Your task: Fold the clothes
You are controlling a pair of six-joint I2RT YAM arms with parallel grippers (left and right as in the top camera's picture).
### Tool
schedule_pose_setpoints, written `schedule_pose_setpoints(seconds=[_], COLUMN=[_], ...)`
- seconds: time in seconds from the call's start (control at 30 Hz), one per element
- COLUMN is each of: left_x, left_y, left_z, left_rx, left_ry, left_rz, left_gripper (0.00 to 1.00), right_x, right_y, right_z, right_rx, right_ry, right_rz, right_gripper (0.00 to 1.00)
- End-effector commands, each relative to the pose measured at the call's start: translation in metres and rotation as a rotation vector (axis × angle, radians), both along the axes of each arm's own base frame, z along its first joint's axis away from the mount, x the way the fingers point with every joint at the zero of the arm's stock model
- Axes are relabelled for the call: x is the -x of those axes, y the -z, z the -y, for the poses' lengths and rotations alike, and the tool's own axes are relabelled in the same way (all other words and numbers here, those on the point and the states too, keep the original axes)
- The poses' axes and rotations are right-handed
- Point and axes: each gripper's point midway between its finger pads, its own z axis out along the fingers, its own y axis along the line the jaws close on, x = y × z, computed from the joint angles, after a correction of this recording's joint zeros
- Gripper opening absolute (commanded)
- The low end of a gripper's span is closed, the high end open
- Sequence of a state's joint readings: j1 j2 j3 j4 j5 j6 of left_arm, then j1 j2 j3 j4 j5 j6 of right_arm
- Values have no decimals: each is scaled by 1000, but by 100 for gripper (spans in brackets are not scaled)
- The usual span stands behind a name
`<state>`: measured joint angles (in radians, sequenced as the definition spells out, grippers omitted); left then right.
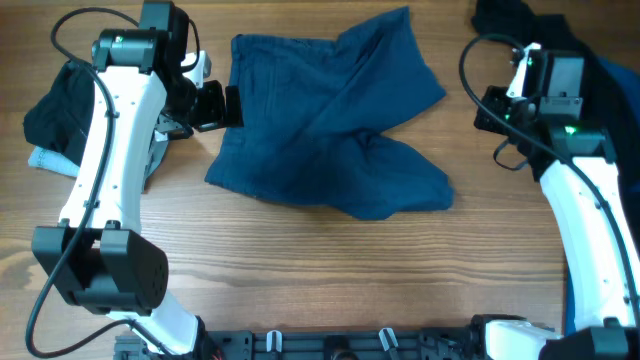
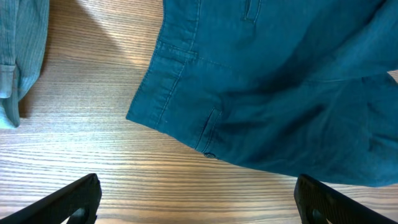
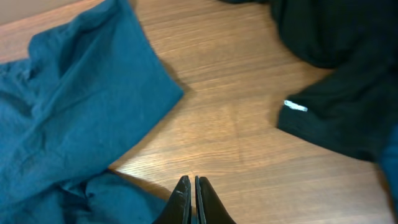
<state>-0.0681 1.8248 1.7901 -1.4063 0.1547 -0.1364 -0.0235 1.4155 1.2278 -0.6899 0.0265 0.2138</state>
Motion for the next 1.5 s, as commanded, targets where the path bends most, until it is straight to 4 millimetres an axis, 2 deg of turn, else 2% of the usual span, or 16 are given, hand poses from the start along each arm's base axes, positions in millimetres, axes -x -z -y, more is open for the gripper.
schedule_pose_setpoints(seconds=[0.0, 0.07, 0.13, 0.2, 0.33, 0.5, 0.6, 0.67, 0.87, 0.9, 0.97, 1.03, 1.1, 1.23, 1.3, 1.47], left_x=[5, 19, 32, 41, 40, 41, 36, 35, 37, 37, 39, 40, 40, 34, 31, 25], left_y=[0, 11, 30, 65, 124, 163, 172, 172, 172, 172, 172, 172, 170, 160, 152, 136], left_z=[0, 2, 13, 18, 16, 11, 11, 11, 11, 11, 11, 11, 6, -8, -16, -35], left_rx=[1, 8, 74, 106, 109, 81, 86, 87, 87, 87, 85, 84, 84, 89, 90, 92], left_ry=[3, 4, 8, -23, -73, -79, -77, -76, -77, -77, -77, -70, -86, -126, -151, -203], left_rz=[-13, -77, -143, -188, -151, -90, -51, -45, -49, -50, -58, -62, -61, -26, -1, 55], left_gripper=[100, 98, 93, 90, 79, 76, 46, 4, 4, 4, 4, 4, 4, 4, 4, 4], right_x=[1, 14, 26, 43, 72, 92, 106, 113, 113, 113, 107, 101, 99, 103, 105, 99], right_y=[26, 33, 37, 43, 53, 71, 104, 124, 166, 169, 158, 141, 85, 9, -15, -12], right_z=[-21, -38, -46, -51, -57, -57, -58, -60, -65, -66, -77, -79, -70, -57, -57, -56], right_rx=[-81, -155, -177, -209, -246, -269, -319, -350, -408, -421, -460, -457, -385, -287, -277, -272], right_ry=[-99, -166, -219, -234, -250, -219, -129, -79, -38, -30, -108, -149, -159, -161, -173, -168], right_rz=[-90, -150, -194, -268, -389, -474, -530, -545, -477, -474, -440, -403, -351, -260, -218, -225], right_gripper=[9, 48, 64, 69, 72, 80, 83, 82, 68, 56, 6, 4, 4, 4, 4, 5])
